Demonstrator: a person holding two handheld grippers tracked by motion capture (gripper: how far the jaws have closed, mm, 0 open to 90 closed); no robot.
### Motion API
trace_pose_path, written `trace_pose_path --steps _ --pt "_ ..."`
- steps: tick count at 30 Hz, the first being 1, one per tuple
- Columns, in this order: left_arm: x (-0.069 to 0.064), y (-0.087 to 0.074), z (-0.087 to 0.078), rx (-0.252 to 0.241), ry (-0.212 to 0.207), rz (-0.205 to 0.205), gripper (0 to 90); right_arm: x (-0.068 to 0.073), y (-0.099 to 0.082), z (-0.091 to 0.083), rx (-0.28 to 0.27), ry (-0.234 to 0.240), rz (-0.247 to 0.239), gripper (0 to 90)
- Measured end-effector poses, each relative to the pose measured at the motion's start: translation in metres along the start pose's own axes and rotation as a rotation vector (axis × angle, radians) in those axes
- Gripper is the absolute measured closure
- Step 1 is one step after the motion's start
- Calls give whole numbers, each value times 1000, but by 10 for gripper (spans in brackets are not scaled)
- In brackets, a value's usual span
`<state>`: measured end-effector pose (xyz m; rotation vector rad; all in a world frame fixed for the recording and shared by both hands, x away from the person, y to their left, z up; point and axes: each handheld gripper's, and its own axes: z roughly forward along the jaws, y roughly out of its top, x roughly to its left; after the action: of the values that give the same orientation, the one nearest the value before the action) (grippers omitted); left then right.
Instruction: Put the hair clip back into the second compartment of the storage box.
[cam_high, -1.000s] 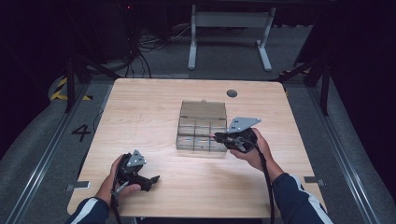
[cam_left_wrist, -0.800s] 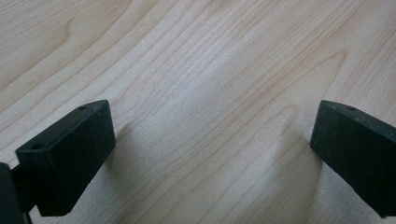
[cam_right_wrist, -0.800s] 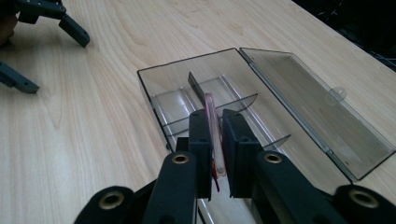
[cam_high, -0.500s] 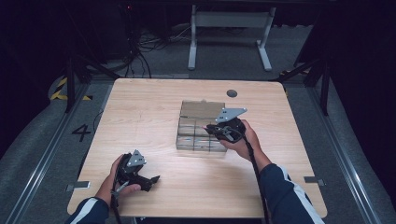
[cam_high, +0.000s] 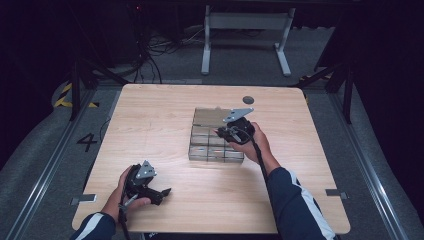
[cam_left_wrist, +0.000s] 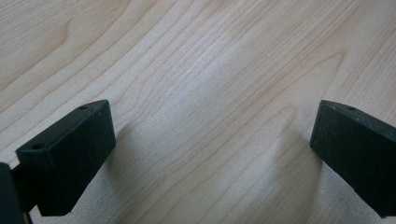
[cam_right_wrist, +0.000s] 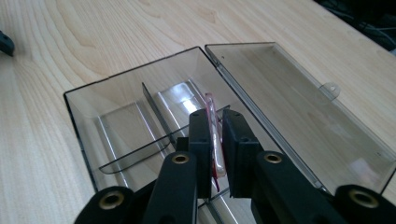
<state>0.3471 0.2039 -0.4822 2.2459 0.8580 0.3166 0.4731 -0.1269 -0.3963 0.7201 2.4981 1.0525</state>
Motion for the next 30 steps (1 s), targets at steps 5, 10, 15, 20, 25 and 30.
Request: trace_pose_path --steps 5,10,15,20,25,30 --pt "-1 -1 -1 1 5 -6 6 -3 -1 12 31 -4 14 835" --pt "-2 -1 -1 0 12 -17 9 -6 -2 20 58 -3 14 835" --pt "-3 -1 -1 1 17 -20 9 -10 -3 27 77 -11 21 834" --pt "-4 -2 -1 -2 23 -29 9 -12 -5 36 99 -13 17 834" --pt "-4 -2 -2 -3 31 -34 9 -12 -5 43 109 -2 16 833" --pt "-4 -2 -2 -2 31 -35 9 -12 -6 46 125 -10 22 832"
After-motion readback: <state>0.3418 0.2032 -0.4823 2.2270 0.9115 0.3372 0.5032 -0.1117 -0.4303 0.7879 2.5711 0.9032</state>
